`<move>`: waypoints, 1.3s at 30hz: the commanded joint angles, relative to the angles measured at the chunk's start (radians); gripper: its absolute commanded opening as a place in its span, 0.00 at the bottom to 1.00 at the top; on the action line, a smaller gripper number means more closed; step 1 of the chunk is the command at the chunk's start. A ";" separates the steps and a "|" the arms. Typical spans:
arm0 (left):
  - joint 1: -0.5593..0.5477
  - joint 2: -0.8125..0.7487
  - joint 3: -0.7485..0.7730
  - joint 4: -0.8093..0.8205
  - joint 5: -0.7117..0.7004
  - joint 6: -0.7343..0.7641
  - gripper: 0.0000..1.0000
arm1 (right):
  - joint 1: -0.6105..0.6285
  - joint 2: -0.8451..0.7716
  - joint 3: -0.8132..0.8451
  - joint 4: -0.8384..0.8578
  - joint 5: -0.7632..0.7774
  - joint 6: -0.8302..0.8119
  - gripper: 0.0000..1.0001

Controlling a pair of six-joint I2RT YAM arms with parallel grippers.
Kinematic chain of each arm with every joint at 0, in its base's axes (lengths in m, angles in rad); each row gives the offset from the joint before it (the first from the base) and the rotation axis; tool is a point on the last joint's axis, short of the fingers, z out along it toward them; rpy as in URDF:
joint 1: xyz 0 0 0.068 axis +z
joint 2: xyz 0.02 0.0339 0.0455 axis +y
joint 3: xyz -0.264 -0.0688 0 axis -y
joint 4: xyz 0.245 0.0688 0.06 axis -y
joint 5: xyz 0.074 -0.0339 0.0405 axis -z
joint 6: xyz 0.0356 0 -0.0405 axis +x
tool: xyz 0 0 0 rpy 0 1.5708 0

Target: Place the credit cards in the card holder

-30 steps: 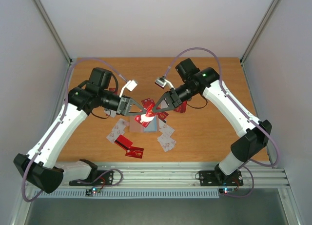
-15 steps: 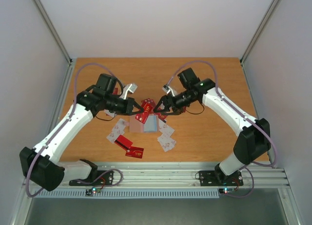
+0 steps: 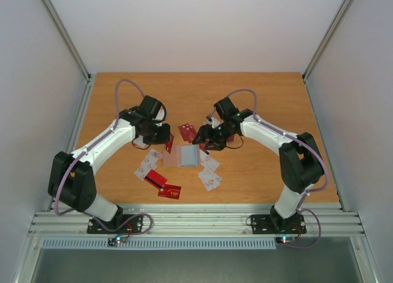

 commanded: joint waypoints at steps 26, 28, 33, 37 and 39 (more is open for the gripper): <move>0.029 0.192 -0.064 0.117 -0.018 0.059 0.00 | 0.038 0.335 0.156 0.099 -0.043 -0.075 0.59; 0.031 0.200 -0.065 0.118 -0.012 0.061 0.00 | 0.038 0.338 0.155 0.095 -0.038 -0.084 0.59; 0.032 0.217 -0.066 0.122 0.004 0.064 0.00 | 0.041 0.358 0.147 0.098 -0.049 -0.092 0.58; 0.032 0.224 -0.067 0.124 0.012 0.064 0.00 | 0.046 0.370 0.147 0.097 -0.049 -0.099 0.58; 0.031 0.228 -0.068 0.124 0.018 0.066 0.00 | 0.047 0.374 0.146 0.102 -0.057 -0.098 0.58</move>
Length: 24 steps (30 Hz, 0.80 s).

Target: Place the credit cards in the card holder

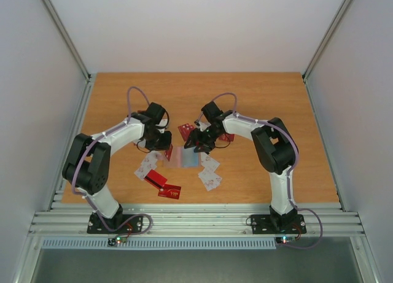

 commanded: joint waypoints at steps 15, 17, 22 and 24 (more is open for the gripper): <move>0.003 -0.006 0.015 0.016 0.038 0.011 0.00 | 0.073 -0.004 0.082 -0.065 -0.038 -0.079 0.57; 0.003 -0.012 0.019 0.011 0.039 0.010 0.00 | 0.082 -0.006 0.096 -0.082 -0.033 -0.085 0.57; 0.003 -0.036 0.029 -0.006 0.033 0.002 0.00 | 0.096 0.001 0.120 -0.095 -0.042 -0.085 0.57; 0.004 -0.053 0.035 -0.025 0.019 -0.002 0.00 | 0.101 0.006 0.129 -0.096 -0.051 -0.085 0.57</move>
